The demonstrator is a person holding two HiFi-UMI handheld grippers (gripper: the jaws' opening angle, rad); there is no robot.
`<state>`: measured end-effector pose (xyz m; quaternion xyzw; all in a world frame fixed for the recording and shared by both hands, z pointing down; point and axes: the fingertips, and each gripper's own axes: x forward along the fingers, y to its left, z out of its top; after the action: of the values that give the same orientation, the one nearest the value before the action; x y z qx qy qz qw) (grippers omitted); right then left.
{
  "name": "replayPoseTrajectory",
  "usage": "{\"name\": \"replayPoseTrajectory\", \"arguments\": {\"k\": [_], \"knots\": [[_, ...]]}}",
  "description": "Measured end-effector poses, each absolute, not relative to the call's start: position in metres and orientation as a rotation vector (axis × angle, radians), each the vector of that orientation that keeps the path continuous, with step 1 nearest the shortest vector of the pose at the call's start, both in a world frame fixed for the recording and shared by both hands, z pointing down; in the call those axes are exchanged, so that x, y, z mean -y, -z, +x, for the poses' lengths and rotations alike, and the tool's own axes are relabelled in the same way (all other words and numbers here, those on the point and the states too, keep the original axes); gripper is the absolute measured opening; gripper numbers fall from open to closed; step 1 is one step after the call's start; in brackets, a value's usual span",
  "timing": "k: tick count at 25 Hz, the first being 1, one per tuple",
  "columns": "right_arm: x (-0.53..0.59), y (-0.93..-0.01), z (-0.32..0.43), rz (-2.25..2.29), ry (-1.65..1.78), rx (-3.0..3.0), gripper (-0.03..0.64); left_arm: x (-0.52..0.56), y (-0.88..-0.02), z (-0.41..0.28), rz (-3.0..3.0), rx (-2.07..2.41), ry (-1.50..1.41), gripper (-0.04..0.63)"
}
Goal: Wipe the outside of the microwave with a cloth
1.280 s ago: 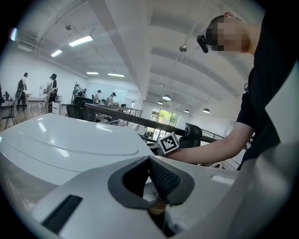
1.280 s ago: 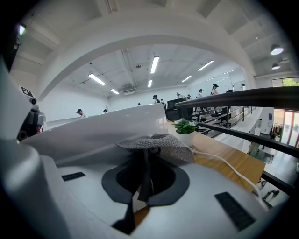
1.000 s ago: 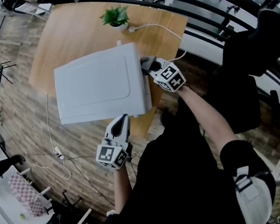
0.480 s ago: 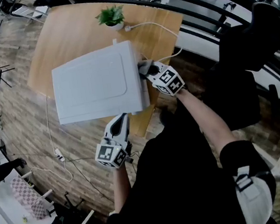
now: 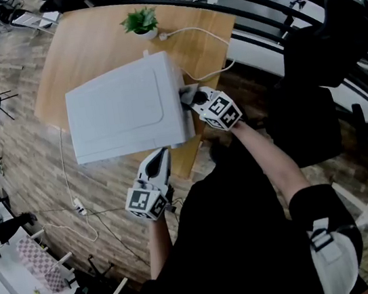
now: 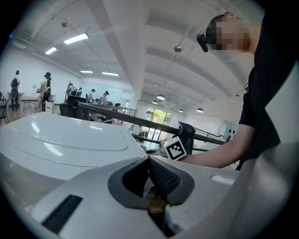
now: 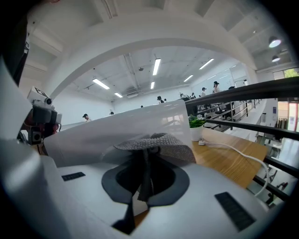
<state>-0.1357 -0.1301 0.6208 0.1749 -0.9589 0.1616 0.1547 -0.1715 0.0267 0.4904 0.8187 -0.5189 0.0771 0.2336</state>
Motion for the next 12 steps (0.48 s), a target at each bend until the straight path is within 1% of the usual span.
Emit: {"name": "replayPoseTrajectory", "arguments": {"k": [12], "knots": [[0.097,-0.622,-0.129,0.513,-0.555,2.756,0.014,-0.036,-0.496,-0.176,2.294,1.393,-0.255,0.0]]}}
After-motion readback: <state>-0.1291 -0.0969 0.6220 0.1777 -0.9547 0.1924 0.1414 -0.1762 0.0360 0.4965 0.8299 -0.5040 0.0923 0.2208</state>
